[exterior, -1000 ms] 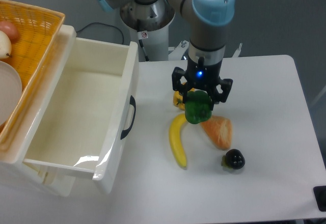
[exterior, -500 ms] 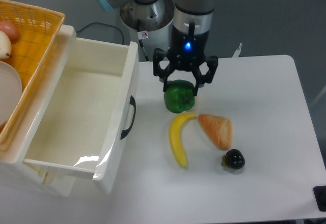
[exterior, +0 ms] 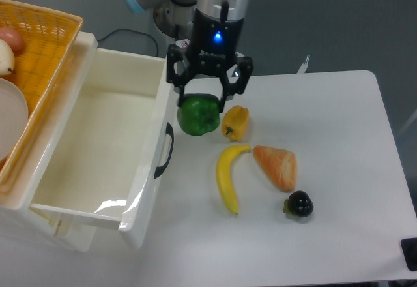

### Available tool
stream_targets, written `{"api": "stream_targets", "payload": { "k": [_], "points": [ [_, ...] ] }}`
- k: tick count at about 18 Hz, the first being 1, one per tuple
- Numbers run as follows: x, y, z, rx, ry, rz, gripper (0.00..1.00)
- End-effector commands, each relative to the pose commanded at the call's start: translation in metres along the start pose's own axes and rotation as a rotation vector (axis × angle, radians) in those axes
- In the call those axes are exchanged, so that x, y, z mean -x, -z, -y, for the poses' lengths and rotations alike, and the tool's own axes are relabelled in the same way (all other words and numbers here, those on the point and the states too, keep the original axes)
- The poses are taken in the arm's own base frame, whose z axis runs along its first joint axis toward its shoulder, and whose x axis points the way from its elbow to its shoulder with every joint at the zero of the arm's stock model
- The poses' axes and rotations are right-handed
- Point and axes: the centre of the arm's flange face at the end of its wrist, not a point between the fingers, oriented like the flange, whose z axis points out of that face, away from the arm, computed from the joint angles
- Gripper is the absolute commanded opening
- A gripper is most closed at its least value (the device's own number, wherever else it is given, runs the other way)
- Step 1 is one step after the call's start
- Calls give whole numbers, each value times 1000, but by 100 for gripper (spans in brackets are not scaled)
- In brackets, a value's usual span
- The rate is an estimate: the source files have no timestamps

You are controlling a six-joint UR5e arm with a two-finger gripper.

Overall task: Place the green pepper in the upper white drawer
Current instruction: 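Carry the held pepper over the open white drawer and lower it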

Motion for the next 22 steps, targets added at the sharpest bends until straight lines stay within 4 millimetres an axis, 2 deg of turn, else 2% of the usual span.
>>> {"api": "stream_targets", "payload": {
  "k": [2,7,11,13,15,17,18,20,22],
  "points": [
    [-17,-7,1,10,-28,-16,48],
    [-37,-24,0,33,-61,-41,49],
    [-39,-29,-2,41,-66,-47,50],
    [-49,-33,-1,44,-93,-54,61],
    [-59,-38,-1,46,-114,-60,61],
    [-60,-39,-2,46,-117,-61,68],
    [-63,-41,-2,49,-121,-65,69],
    [-76,-46,-2,56,-144,-76,73],
    [-76,-52,-1,59,-152,-78,73]
  ]
}}
